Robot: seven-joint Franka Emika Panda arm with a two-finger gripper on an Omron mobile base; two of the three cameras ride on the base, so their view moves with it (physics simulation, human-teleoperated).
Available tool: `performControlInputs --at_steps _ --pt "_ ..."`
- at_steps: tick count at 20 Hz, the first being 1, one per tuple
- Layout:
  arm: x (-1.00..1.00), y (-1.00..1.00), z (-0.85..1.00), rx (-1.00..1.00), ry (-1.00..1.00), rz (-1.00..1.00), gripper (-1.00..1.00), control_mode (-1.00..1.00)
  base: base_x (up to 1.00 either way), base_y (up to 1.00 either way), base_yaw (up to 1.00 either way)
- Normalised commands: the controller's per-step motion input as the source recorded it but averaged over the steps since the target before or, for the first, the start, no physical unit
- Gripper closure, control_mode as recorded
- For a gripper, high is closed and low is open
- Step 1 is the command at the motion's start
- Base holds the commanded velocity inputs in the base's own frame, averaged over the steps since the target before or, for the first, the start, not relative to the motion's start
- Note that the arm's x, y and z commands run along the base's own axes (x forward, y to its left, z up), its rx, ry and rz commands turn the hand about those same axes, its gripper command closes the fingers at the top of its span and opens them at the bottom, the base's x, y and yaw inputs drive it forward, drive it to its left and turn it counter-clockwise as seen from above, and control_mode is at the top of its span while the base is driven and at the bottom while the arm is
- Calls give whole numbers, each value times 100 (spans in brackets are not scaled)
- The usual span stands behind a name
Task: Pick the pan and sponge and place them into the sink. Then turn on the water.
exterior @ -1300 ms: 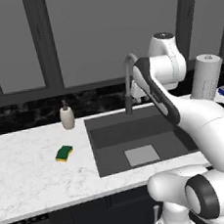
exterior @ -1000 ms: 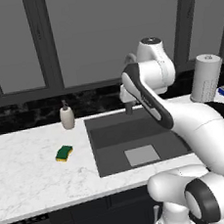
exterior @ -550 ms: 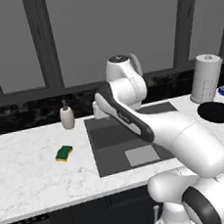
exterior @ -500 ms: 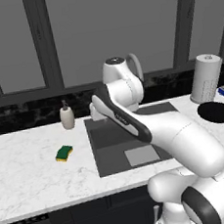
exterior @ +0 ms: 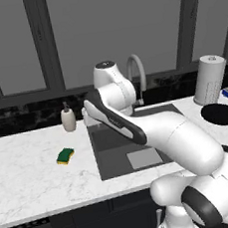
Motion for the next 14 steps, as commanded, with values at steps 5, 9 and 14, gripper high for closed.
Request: performControlInputs --at_steps 5,9,14 --pt "33 59 -28 0 0 -1 -100 -100 0 0 0" --pt "51 74 -27 0 0 -3 -100 -100 0 0 0" --pt "59 72 -35 0 3 -2 -100 -100 0 0 0"
